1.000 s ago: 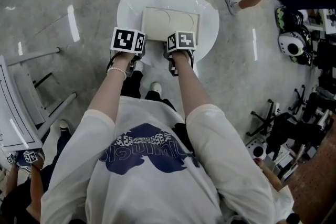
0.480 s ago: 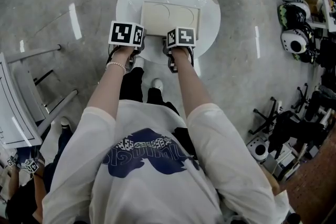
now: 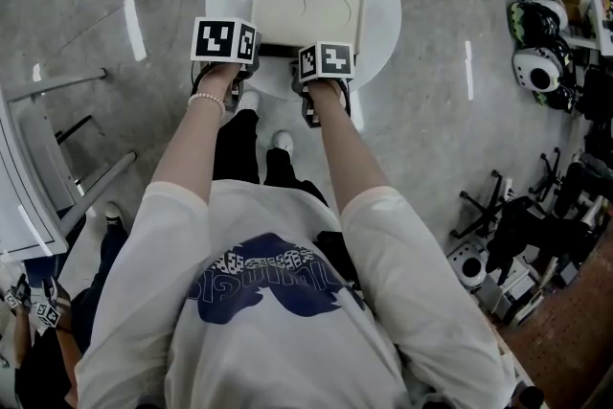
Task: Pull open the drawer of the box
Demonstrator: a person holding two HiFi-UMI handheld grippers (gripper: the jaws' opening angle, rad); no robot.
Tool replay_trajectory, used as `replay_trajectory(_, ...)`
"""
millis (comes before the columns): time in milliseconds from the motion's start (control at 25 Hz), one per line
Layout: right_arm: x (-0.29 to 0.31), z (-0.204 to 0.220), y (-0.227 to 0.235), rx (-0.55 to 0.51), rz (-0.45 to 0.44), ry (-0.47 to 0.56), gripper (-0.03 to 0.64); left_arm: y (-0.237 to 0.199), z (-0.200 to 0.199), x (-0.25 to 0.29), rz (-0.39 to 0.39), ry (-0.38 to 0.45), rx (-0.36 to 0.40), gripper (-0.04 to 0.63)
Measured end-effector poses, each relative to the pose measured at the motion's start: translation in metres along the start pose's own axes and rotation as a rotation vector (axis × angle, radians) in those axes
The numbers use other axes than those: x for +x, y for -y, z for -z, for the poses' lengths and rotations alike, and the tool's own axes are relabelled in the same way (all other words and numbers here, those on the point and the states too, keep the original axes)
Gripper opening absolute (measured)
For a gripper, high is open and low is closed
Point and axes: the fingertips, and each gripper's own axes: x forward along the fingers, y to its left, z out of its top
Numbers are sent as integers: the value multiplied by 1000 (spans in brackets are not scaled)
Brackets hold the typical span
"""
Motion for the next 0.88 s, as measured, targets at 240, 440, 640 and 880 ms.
replay_trajectory(240,0,6,-2,5,-2,8,51,-2,1,-2,-10,8,-10,86)
replay_trajectory(440,1,11,-3,10,-2,6,49,-3,1,-1,-9,1,-21,86)
replay_trajectory(640,-1,16,-4,24,-9,18,50,-2,0,-2,-11,1,-23,86)
replay_trajectory(880,-1,20,-4,23,-5,31,49,-2,0,-1,-15,6,-32,86)
